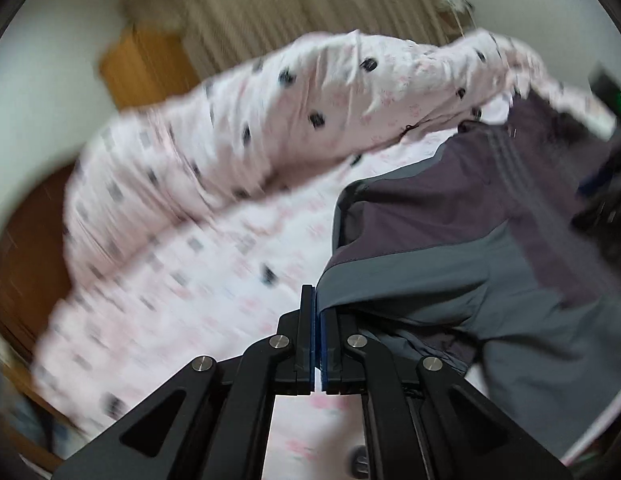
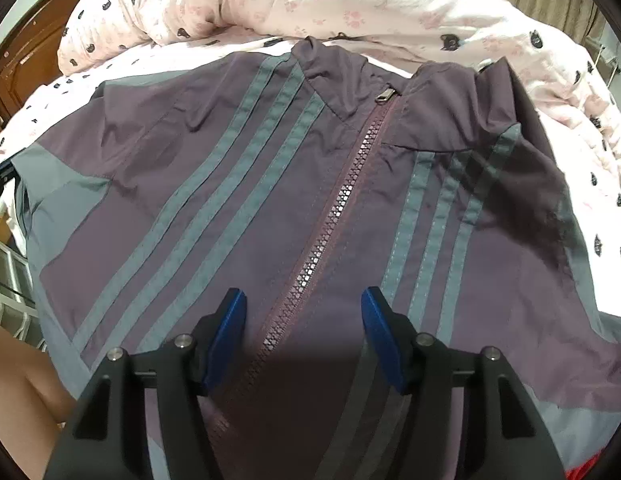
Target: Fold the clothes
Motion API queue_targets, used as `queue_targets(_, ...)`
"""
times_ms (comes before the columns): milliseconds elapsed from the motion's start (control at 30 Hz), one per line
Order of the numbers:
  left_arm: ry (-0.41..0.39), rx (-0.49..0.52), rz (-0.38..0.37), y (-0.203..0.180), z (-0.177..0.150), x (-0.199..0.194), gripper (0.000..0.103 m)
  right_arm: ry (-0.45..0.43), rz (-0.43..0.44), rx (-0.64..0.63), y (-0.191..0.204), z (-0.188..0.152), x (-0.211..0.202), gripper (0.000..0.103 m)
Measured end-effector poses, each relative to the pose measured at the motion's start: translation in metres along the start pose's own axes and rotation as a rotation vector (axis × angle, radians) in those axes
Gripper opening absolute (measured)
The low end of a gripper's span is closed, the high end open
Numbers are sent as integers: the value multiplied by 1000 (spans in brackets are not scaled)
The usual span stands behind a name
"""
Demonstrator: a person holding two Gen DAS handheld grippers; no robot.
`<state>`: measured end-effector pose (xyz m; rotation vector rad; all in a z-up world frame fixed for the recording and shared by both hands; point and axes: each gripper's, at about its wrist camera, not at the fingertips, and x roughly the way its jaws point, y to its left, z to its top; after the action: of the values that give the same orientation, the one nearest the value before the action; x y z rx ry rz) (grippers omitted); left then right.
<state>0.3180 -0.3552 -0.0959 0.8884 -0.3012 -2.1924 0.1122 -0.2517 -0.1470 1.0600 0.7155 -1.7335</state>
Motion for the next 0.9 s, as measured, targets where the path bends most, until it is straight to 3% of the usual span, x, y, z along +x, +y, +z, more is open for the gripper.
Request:
queue_targets(33,-23,40,44,-7,2,-4,4,2,-8,-5,1,0,1,62)
queue_targets(100,-59,33,60,-5,5,-14,11,6,-24,-15,4,0,3,62)
queue_targets(133,-65,-12,39,4,5,-16,16,9,-24,-14,4,0,3,62)
queue_targets(200,-65,-113,-17,22,5,-21,39,13,-22,-10,3,-1,4,62)
queue_targets(267,-46,-224,-87,42,0,-22,42,16,-23,-10,3,-1,5,62)
queue_targets(400,41,-338,-225,60,-15,-8,42,17,-29,-13,5,-2,5,62)
queue_targets(533,113,-392,-381,55,-23,3,42,16,-27,-13,6,-4,4,62)
queue_targets(600,139,-376,-409,46,-25,4,42,15,-27,-13,7,-5,3,62)
queue_targets(767,215,-264,-399,11,-30,12,40,13,-29,-10,12,-7,1,62)
queue_targets(800,239,-238,-379,5,-31,17,23,13,-28,-9,12,-7,1,62)
queue_targets(833,254,-223,-367,3,-32,19,16,12,-27,-8,12,-7,0,62)
queue_targets(900,236,-222,-303,7,-31,18,14,12,-28,-7,13,-7,0,62)
